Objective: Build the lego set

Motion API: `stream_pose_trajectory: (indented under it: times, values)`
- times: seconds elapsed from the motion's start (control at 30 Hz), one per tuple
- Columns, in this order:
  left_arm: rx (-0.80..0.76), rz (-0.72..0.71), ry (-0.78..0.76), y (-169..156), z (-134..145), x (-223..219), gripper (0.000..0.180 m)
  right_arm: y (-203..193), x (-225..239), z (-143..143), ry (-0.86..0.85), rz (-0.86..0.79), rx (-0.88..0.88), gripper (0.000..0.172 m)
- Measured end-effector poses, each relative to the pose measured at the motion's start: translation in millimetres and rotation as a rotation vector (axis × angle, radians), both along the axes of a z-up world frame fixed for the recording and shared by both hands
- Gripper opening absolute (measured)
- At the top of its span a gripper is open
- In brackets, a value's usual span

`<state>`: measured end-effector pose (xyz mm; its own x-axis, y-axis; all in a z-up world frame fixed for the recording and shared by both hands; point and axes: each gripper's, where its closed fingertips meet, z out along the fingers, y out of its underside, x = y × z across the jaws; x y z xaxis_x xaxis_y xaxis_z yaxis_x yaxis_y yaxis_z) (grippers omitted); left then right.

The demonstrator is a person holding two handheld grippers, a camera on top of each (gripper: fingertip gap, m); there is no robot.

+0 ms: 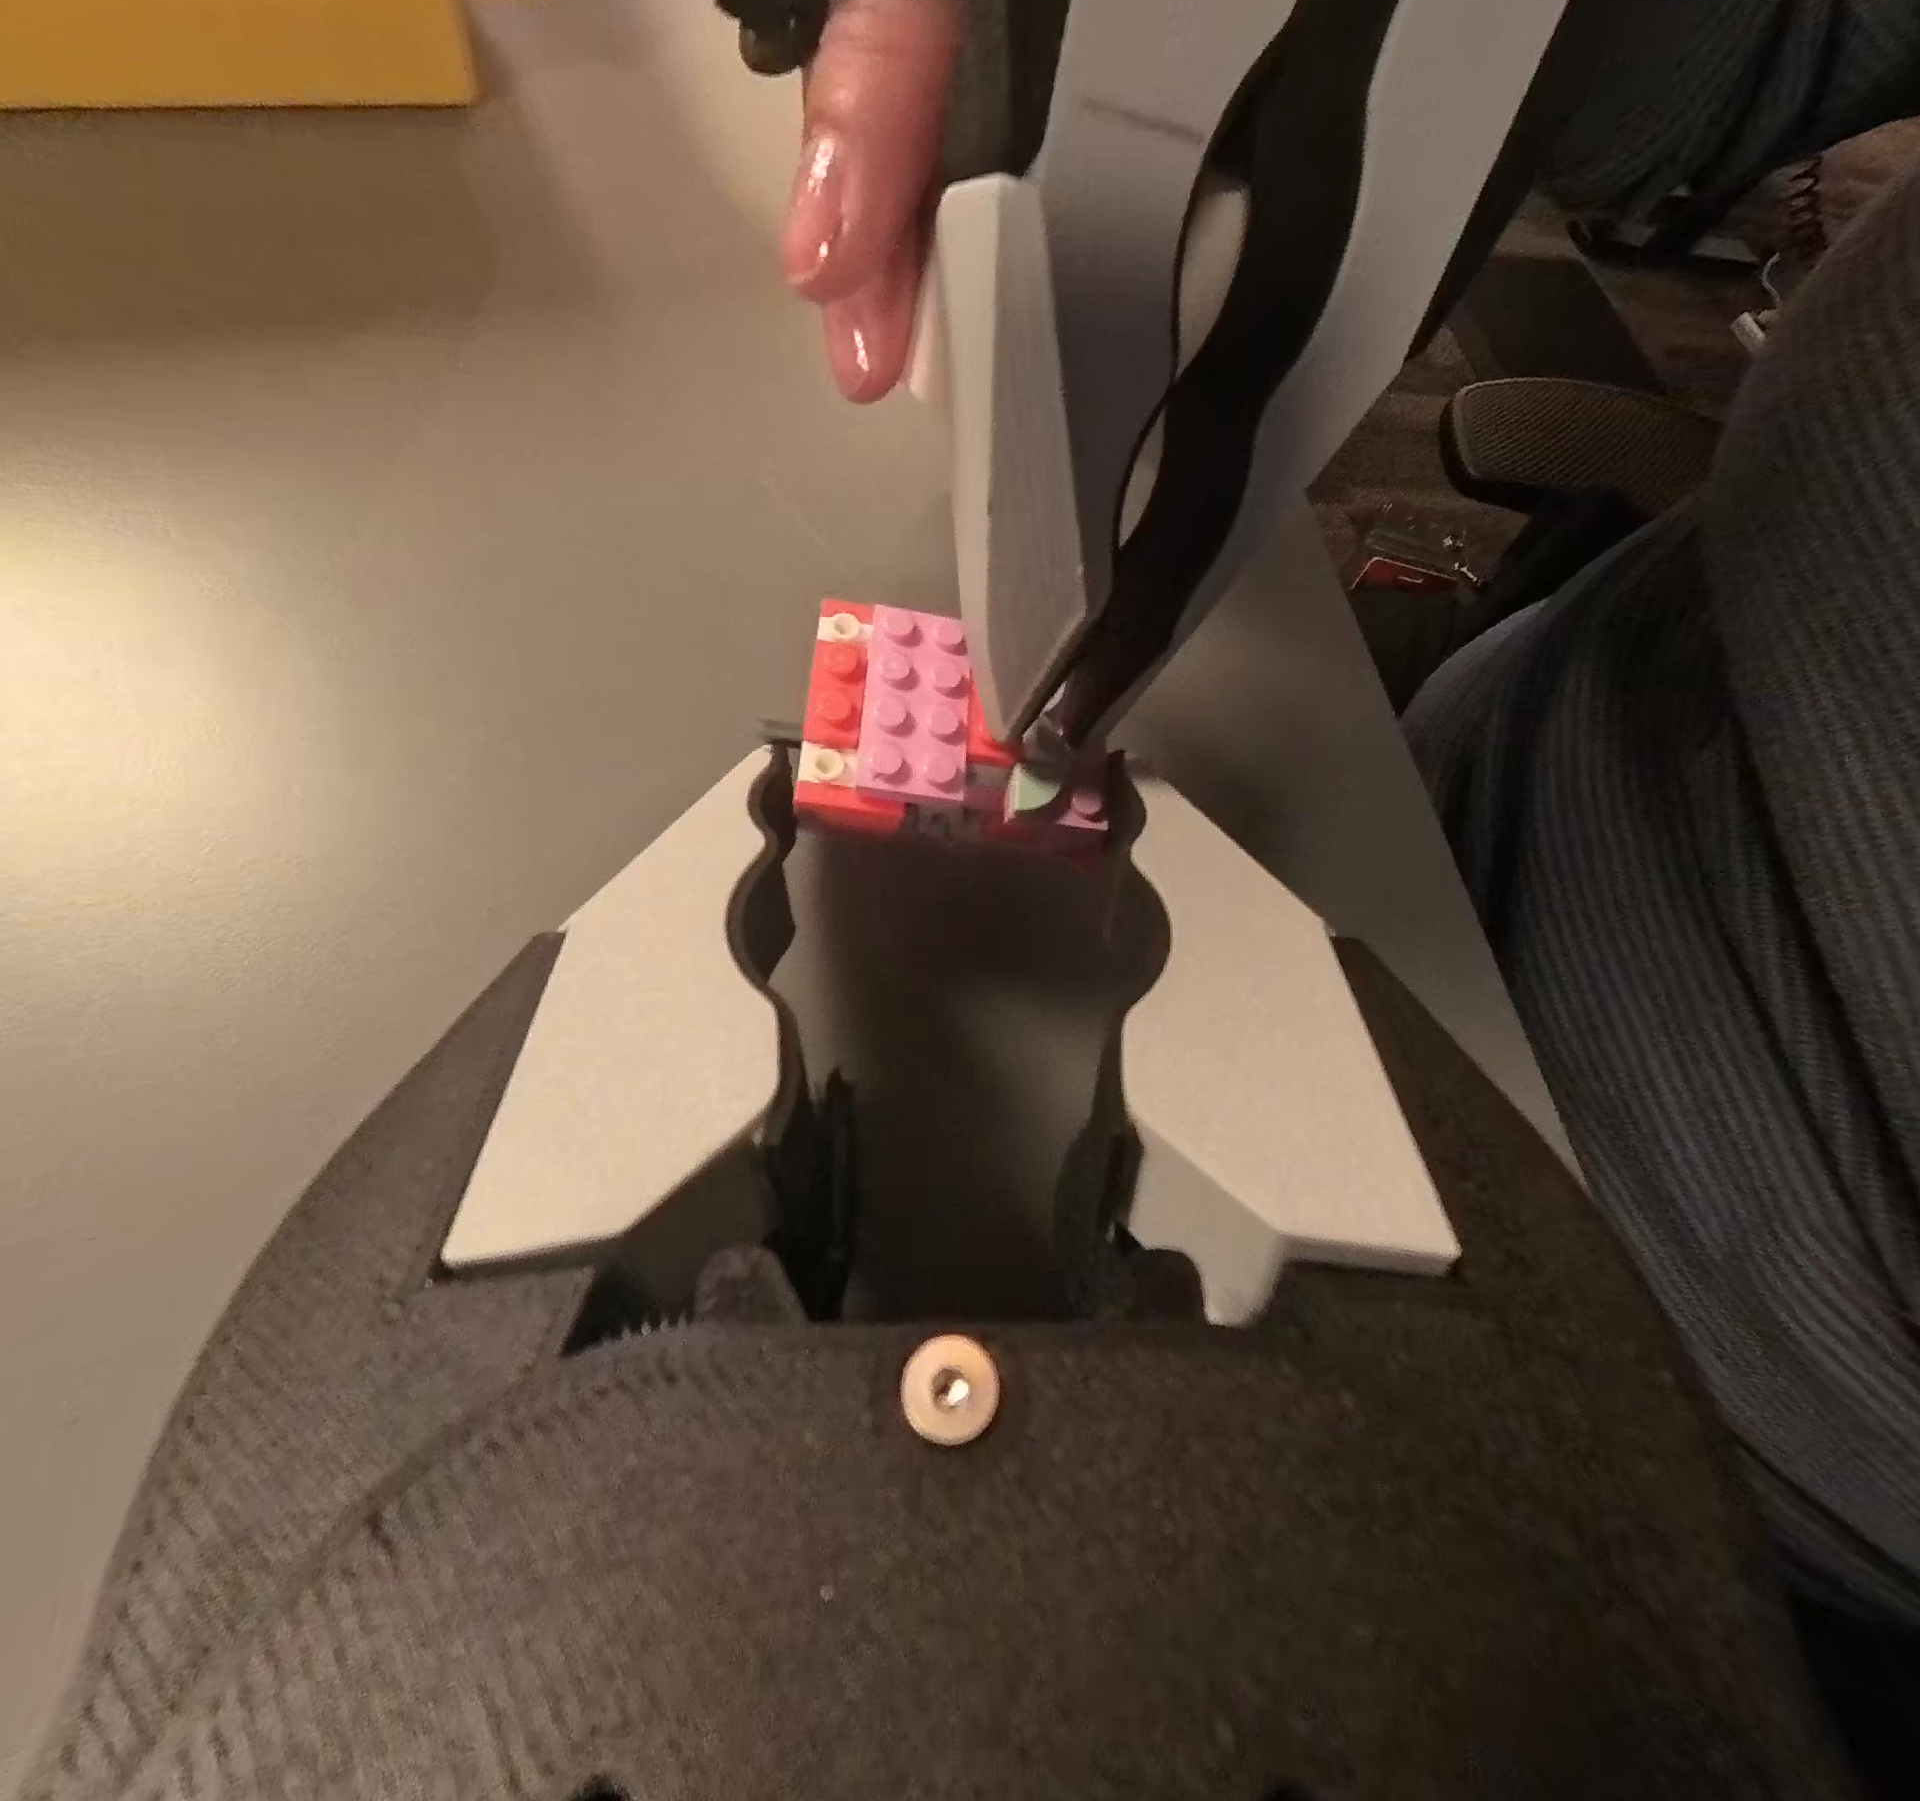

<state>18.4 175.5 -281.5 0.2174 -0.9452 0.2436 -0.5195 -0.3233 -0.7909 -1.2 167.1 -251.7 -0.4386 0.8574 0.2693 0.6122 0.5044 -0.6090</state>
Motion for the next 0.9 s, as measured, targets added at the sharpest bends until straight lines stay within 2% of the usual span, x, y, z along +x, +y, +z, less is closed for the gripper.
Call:
stream_pose_trajectory:
  times: [0.17, 0.4, 0.53, 0.73, 0.9]
  values:
    - [0.000, 0.007, 0.001, 1.2, 0.3, -0.8, 0.059, 1.1, -0.6, 3.7, 0.019, -0.010, 0.001, 0.011]
    - [-0.029, 0.088, 0.022, 14.3, -3.7, -8.4, 0.059, 1.6, -2.3, 16.5, 0.127, -0.002, 0.068, 0.043]
    - [-0.068, 0.150, 0.007, 23.5, -2.5, -14.1, 0.059, 13.3, -0.6, 7.4, 0.147, 0.001, 0.246, 0.049]
    - [-0.152, 0.226, -0.066, 34.2, 5.3, -20.3, 0.060, 23.9, -4.6, 1.4, 0.224, 0.043, 0.513, 0.066]
    - [-0.204, 0.265, -0.122, 40.0, 11.3, -24.8, 0.059, 27.2, -12.8, -1.0, 0.277, 0.059, 0.639, 0.064]
